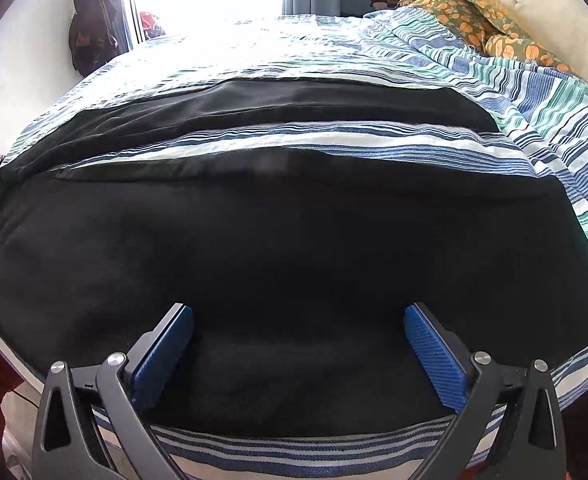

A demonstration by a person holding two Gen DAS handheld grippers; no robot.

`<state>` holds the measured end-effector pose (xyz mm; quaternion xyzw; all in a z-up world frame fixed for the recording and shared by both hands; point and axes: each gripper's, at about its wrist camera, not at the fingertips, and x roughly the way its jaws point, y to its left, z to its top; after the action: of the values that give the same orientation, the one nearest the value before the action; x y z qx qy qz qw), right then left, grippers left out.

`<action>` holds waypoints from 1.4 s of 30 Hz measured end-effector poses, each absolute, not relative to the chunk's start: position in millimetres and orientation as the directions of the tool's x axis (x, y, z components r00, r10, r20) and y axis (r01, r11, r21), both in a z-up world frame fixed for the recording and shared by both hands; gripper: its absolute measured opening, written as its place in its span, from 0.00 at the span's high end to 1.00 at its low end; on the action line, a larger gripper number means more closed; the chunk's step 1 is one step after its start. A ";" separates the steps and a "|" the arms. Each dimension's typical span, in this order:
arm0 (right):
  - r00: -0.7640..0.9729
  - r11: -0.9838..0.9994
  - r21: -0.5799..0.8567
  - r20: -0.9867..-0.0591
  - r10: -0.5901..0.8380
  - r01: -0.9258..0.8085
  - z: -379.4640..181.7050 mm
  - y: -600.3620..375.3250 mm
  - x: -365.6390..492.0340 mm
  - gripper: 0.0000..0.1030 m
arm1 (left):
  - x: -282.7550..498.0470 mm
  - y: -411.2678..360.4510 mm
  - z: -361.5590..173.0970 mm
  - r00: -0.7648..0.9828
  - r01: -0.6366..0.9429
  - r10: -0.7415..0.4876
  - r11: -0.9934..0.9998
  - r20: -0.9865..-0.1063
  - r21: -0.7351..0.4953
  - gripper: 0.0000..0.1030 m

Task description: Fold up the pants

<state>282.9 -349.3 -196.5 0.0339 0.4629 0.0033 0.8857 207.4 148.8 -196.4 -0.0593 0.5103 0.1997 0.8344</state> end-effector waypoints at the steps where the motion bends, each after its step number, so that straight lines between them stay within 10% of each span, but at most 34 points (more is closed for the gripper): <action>1: 0.571 0.998 0.063 -0.820 0.037 0.026 -196.4 -349.5 282.9 0.00 | 207.3 149.2 -197.5 0.391 -0.400 0.288 0.909 -0.874 0.121 0.00; 26: 0.568 0.998 0.065 -0.821 0.056 -0.003 -193.3 -353.4 282.1 0.00 | 343.5 14.8 -106.1 0.606 -0.093 0.196 0.980 -0.771 0.177 0.01; 36: 0.557 0.997 0.070 -0.828 0.066 -0.014 -193.4 -353.5 284.3 0.00 | 451.4 4.9 -207.1 0.362 -0.146 0.275 0.960 -0.891 0.237 0.00; 42: 0.550 0.996 0.085 -0.830 0.092 -0.038 -192.5 -356.9 285.0 0.00 | 448.9 -30.3 -168.0 0.501 -0.078 0.233 0.971 -0.834 0.225 0.01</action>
<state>285.0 -356.9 -192.5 0.0286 0.4730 0.0367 0.8798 448.9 -30.3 -168.0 0.0793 0.4915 0.0901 0.8626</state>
